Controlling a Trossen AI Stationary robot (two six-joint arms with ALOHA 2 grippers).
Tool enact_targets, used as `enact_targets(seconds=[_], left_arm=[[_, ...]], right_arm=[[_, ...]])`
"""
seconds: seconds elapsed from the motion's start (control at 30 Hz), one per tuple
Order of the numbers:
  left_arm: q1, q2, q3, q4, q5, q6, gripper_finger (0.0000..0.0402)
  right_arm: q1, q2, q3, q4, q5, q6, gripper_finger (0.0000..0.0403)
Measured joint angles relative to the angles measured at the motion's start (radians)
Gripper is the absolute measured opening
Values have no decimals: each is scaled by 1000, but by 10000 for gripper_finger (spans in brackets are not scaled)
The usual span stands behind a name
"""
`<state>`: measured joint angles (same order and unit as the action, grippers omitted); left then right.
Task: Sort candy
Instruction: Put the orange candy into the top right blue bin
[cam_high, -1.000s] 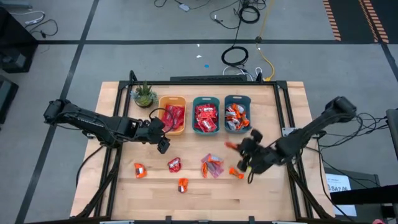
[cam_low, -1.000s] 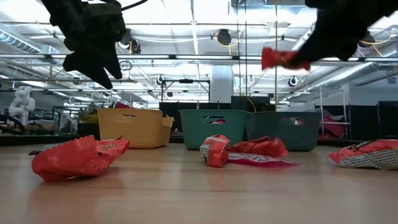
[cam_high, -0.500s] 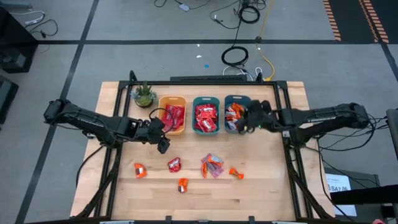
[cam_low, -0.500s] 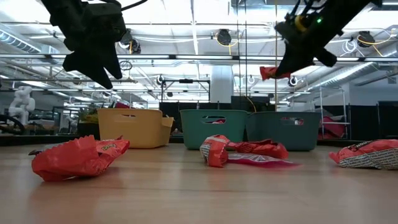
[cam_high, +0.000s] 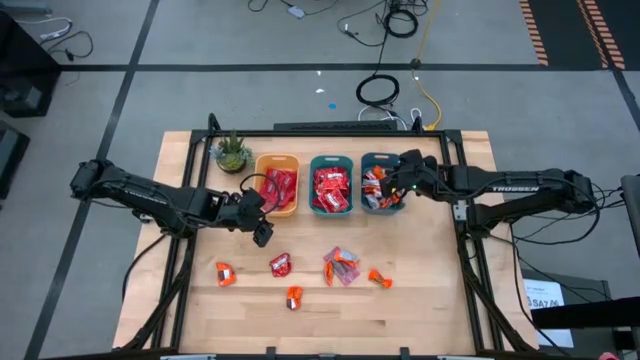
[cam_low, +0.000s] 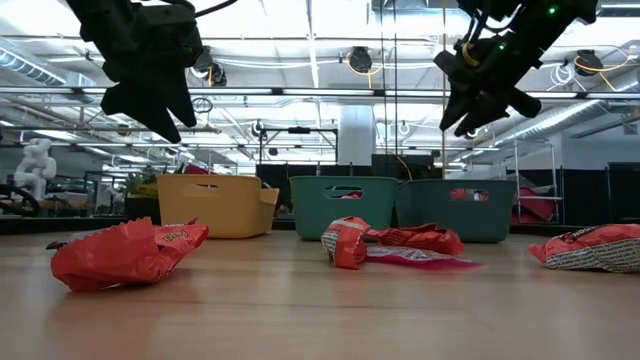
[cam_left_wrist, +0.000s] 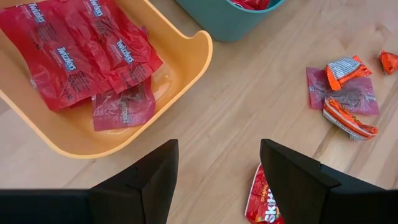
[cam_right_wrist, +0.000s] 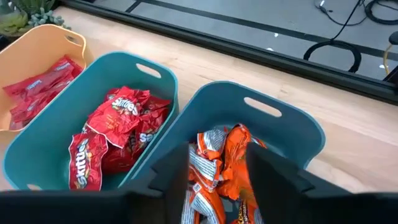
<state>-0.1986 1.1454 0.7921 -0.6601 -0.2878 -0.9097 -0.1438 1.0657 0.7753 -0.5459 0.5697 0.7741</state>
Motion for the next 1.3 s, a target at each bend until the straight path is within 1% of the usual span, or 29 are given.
enact_targets(seconds=[0.23, 0.37, 0.57, 0.8, 1.0, 1.13, 1.3], left_arm=[[0, 0, 0, 0, 0, 0, 235], [1, 0, 0, 0, 0, 0, 235], [1, 0, 0, 0, 0, 0, 235], [1, 0, 0, 0, 0, 0, 235], [1, 0, 0, 0, 0, 0, 235], [1, 0, 0, 0, 0, 0, 235], [1, 0, 0, 0, 0, 0, 235]], right_arm=[[2, -5, 0, -3, -11, -3, 223], [31, -35, 0, 2, -43, -44, 245], [122, -107, 0, 4, -56, -37, 242], [325, -105, 0, 10, -156, -16, 222], [507, -11, 0, 12, -172, -15, 217], [599, 95, 0, 22, -236, -54, 217], [688, 235, 0, 30, -245, -51, 217]])
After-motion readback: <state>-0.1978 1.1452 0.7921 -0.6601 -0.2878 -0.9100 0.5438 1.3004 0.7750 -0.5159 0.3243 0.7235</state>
